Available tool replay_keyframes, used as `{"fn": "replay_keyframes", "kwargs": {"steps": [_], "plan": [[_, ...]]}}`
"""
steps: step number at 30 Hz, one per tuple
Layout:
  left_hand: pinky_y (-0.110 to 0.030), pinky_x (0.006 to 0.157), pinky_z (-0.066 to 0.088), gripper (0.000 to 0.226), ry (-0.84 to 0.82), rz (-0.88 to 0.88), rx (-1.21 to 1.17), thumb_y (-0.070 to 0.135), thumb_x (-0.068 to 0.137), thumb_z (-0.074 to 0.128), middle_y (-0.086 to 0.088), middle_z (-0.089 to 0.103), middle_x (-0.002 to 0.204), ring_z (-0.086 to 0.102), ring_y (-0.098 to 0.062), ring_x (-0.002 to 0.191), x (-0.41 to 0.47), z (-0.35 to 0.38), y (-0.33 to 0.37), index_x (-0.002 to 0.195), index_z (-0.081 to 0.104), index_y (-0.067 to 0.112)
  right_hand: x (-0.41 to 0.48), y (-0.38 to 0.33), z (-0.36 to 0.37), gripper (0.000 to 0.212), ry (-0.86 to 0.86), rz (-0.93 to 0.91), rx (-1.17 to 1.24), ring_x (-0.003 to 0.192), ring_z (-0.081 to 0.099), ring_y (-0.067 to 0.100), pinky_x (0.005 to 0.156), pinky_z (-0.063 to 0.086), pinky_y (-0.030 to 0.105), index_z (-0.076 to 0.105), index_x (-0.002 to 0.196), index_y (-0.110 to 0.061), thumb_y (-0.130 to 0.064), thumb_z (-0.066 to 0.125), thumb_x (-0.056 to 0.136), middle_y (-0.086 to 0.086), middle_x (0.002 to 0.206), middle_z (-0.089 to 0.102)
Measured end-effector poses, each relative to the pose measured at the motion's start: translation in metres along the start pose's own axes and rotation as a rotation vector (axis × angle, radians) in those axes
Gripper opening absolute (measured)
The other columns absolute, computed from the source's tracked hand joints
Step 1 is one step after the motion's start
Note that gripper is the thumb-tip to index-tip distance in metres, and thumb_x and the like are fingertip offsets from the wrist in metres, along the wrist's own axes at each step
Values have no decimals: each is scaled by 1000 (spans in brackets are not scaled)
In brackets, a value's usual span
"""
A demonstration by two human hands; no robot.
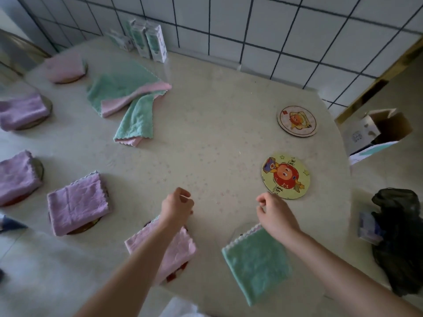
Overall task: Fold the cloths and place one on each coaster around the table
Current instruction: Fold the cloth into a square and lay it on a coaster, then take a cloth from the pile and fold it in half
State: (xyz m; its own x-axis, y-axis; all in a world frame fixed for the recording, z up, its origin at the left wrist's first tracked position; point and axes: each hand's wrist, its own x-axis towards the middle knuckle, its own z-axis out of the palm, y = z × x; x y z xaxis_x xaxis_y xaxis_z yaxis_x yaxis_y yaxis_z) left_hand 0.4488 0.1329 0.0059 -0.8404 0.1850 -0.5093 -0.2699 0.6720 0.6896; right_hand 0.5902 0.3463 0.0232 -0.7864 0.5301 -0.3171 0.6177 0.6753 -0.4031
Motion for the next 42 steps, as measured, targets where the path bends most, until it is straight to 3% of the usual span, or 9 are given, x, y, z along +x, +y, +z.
{"fn": "replay_keyframes", "kwargs": {"steps": [6, 10, 15, 21, 26, 32, 36, 38, 42], "plan": [[-27, 66, 48, 15, 114, 110, 187, 12, 82, 58, 0, 65, 83, 61, -23, 78, 78, -69, 6, 96, 62, 16, 81, -87, 13, 17, -99, -222, -79, 101, 54, 16, 86, 50, 33, 54, 109, -17, -22, 51, 93, -1, 110, 56], [-31, 80, 47, 21, 201, 167, 292, 12, 82, 59, -4, 63, 102, 60, -27, 91, 132, -116, -2, 103, 64, 11, 126, -155, 34, 17, -121, -298, -106, 106, 53, 25, 84, 47, 35, 55, 104, -18, -29, 51, 92, 2, 113, 55], [-42, 89, 46, 35, 337, 185, 362, 14, 81, 63, -10, 49, 124, 50, -33, 110, 188, -166, -11, 115, 58, 13, 175, -235, 60, 29, -164, -374, -159, 111, 50, 28, 86, 47, 38, 50, 114, -14, -35, 47, 94, 6, 122, 50], [-45, 92, 45, 52, 227, 337, 546, 32, 79, 70, -6, 49, 132, 41, -32, 118, 235, -189, -10, 126, 55, 15, 221, -297, 90, 30, -142, -483, -278, 106, 49, 30, 71, 44, 38, 44, 117, -11, -29, 51, 94, 8, 121, 45], [-44, 91, 47, 50, 207, 403, 522, 37, 76, 71, -5, 55, 126, 44, -32, 116, 246, -177, -8, 119, 62, 12, 252, -318, 112, 38, -68, -512, -493, 105, 50, 30, 65, 35, 36, 40, 120, -13, -24, 60, 89, 7, 120, 44], [-44, 84, 49, 38, 259, 438, 541, 30, 82, 67, -7, 61, 120, 48, -33, 109, 250, -173, -13, 114, 67, 10, 264, -324, 117, 52, -76, -566, -518, 108, 47, 31, 72, 37, 39, 37, 127, -16, -44, 57, 88, 6, 125, 42], [-38, 73, 48, 22, 337, 465, 486, 25, 91, 55, -3, 69, 103, 53, -32, 92, 255, -176, -15, 98, 74, 16, 258, -318, 114, 31, 7, -569, -437, 103, 51, 31, 75, 41, 40, 44, 118, -17, -23, 56, 90, 5, 120, 46], [-36, 66, 44, 24, 333, 484, 436, 24, 90, 48, -3, 67, 88, 53, -31, 81, 254, -173, -11, 85, 70, 14, 259, -317, 108, 24, 23, -560, -308, 100, 51, 30, 75, 44, 39, 49, 115, -18, -23, 52, 92, 5, 119, 49], [-32, 57, 30, 24, 375, 430, 244, 20, 96, 43, 0, 54, 75, 47, -23, 67, 237, -161, 13, 73, 48, 13, 251, -311, 92, 51, -89, -596, -256, 105, 48, 29, 79, 43, 38, 39, 129, -23, -26, 58, 82, 1, 132, 42]]}}
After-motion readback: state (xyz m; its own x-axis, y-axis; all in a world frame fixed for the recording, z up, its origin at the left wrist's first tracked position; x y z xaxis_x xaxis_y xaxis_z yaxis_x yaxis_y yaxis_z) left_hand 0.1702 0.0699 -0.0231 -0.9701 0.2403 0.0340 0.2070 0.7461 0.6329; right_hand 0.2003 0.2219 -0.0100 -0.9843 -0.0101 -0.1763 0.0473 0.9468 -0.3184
